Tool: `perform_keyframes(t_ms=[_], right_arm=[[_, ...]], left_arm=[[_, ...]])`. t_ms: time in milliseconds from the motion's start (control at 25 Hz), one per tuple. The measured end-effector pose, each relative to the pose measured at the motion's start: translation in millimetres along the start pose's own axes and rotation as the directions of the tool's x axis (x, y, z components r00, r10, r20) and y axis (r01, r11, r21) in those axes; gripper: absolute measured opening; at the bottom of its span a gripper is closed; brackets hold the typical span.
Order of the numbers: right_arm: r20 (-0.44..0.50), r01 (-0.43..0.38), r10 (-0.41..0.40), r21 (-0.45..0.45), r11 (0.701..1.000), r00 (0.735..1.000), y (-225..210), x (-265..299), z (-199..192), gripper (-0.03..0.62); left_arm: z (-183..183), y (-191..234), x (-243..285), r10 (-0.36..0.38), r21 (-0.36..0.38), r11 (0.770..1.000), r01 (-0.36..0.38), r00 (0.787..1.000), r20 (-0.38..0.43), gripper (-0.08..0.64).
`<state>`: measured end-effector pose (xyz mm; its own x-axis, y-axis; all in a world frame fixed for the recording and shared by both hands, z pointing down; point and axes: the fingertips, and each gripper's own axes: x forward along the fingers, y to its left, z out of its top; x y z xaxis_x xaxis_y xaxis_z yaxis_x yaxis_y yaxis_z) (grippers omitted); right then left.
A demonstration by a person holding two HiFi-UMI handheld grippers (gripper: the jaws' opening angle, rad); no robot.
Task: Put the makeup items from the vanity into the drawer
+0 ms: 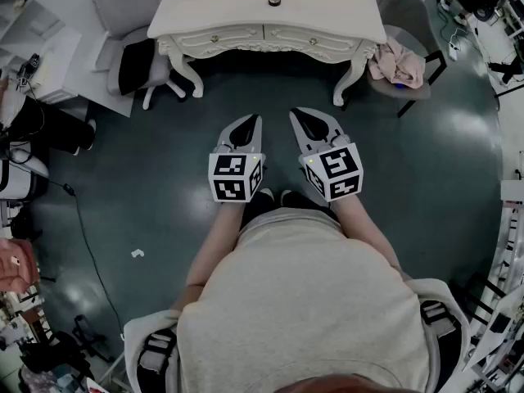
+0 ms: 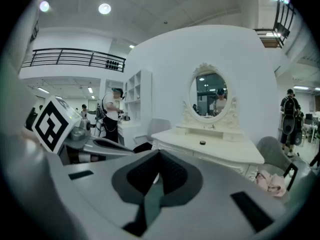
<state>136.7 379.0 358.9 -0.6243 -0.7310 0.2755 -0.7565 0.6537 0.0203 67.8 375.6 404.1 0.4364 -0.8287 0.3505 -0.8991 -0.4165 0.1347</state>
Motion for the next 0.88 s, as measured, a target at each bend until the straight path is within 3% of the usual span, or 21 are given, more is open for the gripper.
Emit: perform_keyframes(t_ms=[400, 520, 680, 880], right_arm=[[0.004, 0.024, -0.024, 0.021, 1.000, 1.000, -12, 2, 2, 0.008], [0.012, 0.002, -0.002, 0.027, 1.000, 1.000, -9, 4, 3, 0.008], [0.073, -0.049, 0.041, 0.111, 0.993, 0.996, -3, 5, 8, 0.008], [0.061, -0.089, 0.083, 0.106, 0.990, 0.995, -2, 3, 1, 0.008]], left_arm=[[5, 2, 6, 0.007, -0.021, 1.000, -0.007, 1.000, 0.010, 0.009], [9, 0, 7, 0.004, -0.021, 1.000, -0.003, 1.000, 0.021, 0.009], [6, -4, 8, -0.005, -0.045, 0.999, 0.006, 1.000, 0.024, 0.009], [0, -11, 10, 0.020, -0.039, 0.999, -0.020, 1.000, 0.002, 0.009]])
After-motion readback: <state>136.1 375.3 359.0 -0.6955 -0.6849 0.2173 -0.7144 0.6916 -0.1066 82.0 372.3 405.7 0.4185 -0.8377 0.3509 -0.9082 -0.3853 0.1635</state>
